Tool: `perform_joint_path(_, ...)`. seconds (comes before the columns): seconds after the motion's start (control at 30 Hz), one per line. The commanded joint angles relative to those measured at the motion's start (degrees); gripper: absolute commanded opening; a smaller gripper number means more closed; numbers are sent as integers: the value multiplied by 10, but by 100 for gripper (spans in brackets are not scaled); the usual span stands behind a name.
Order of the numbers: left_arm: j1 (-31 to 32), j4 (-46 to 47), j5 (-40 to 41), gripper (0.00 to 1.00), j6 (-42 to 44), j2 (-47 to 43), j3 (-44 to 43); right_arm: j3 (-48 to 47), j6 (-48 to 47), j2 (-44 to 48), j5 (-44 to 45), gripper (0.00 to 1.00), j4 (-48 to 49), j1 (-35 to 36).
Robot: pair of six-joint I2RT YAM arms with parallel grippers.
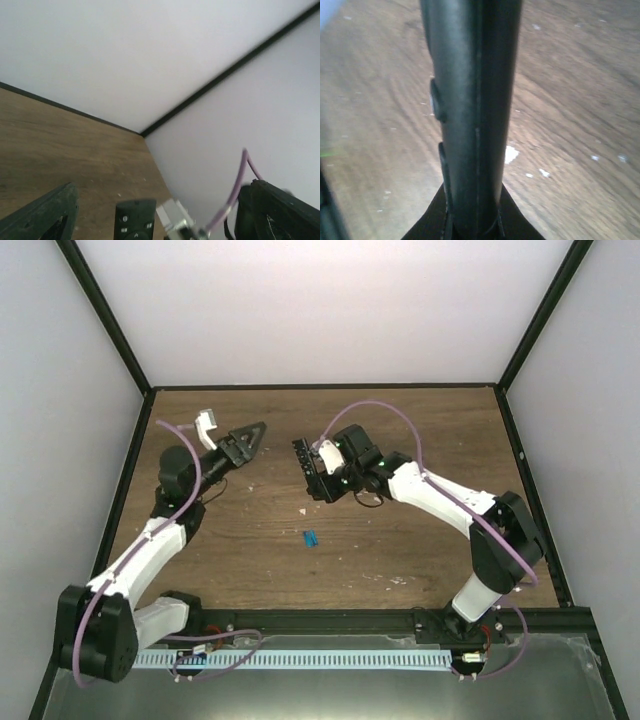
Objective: Load the batteries into the remote control
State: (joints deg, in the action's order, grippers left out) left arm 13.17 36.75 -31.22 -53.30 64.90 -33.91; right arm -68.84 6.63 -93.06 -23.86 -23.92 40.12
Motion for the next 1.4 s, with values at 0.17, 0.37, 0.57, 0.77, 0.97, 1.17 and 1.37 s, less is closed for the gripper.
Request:
perform_joint_path(0.17,-3,-343,114,92,-65,-15,-103,-13,-116,-11,409,1,-8,109)
perform_joint_path(0.37,-3,-366,73,92,-121,3,-123,23,-207,-17,583,1,84,162)
perform_joint_path(0.57,-3,-330,54,85,-179,-13,-88,59,-273,-20,658,1,157,181)
perform_joint_path(0.77,3,-307,30,77,-206,-12,-63,83,-330,-26,702,1,226,191)
perform_joint_path(0.97,16,-282,15,75,-230,2,-54,105,-404,-32,712,1,309,202)
perform_joint_path(1.17,37,-255,11,73,-252,20,-51,127,-467,-43,722,1,380,209)
perform_joint_path(1.37,60,-265,31,69,-256,19,-50,122,-493,-56,738,1,420,209)
